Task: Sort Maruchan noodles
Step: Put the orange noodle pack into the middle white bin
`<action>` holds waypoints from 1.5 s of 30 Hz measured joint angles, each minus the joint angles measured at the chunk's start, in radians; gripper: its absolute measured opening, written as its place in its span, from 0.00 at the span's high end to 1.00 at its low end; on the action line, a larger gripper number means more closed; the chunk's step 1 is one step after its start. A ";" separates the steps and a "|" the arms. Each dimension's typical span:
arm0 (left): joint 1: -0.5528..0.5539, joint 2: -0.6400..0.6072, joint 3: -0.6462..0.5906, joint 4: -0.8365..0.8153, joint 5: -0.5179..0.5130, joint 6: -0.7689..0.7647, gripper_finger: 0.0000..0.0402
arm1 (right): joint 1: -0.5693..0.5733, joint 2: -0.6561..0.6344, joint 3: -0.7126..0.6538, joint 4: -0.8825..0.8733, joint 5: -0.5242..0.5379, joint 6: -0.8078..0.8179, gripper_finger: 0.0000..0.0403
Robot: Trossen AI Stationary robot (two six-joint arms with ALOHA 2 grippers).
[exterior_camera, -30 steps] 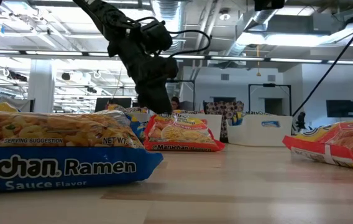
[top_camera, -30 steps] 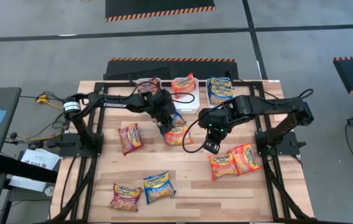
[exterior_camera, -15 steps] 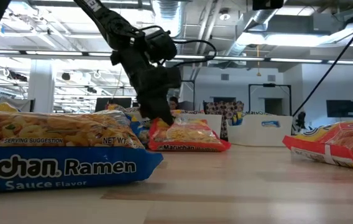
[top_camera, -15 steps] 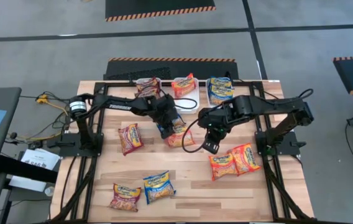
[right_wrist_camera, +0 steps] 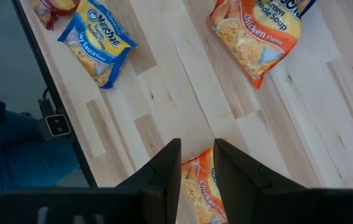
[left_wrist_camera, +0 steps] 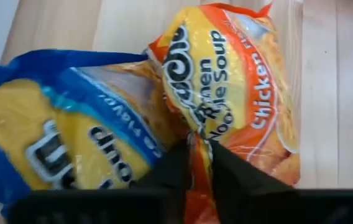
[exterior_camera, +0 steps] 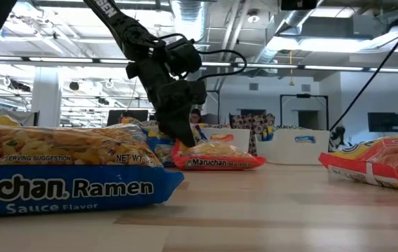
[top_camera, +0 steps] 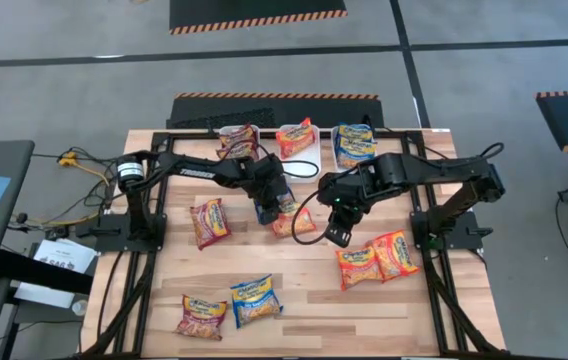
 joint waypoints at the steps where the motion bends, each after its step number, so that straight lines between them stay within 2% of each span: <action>1: 0.000 0.000 0.000 0.000 0.003 0.000 0.96 | 0.000 0.000 0.000 0.000 0.000 0.000 0.71; 9: -0.003 -0.002 0.004 -0.005 0.063 0.001 1.00 | 0.000 0.000 0.000 0.001 0.030 0.002 0.71; 16: -0.043 -0.003 0.099 -0.105 0.076 0.058 1.00 | 0.000 0.000 0.000 0.001 0.051 0.003 0.71; 23: -0.081 -0.003 0.235 -0.248 -0.009 0.152 1.00 | 0.000 0.000 0.000 0.001 0.053 0.002 0.71; 32: -0.084 -0.003 0.388 -0.347 -0.050 0.211 1.00 | 0.000 0.000 0.000 0.001 0.053 0.000 0.71; 45: -0.072 -0.004 0.483 -0.408 -0.120 0.295 1.00 | 0.000 0.000 0.000 0.000 0.053 0.000 0.71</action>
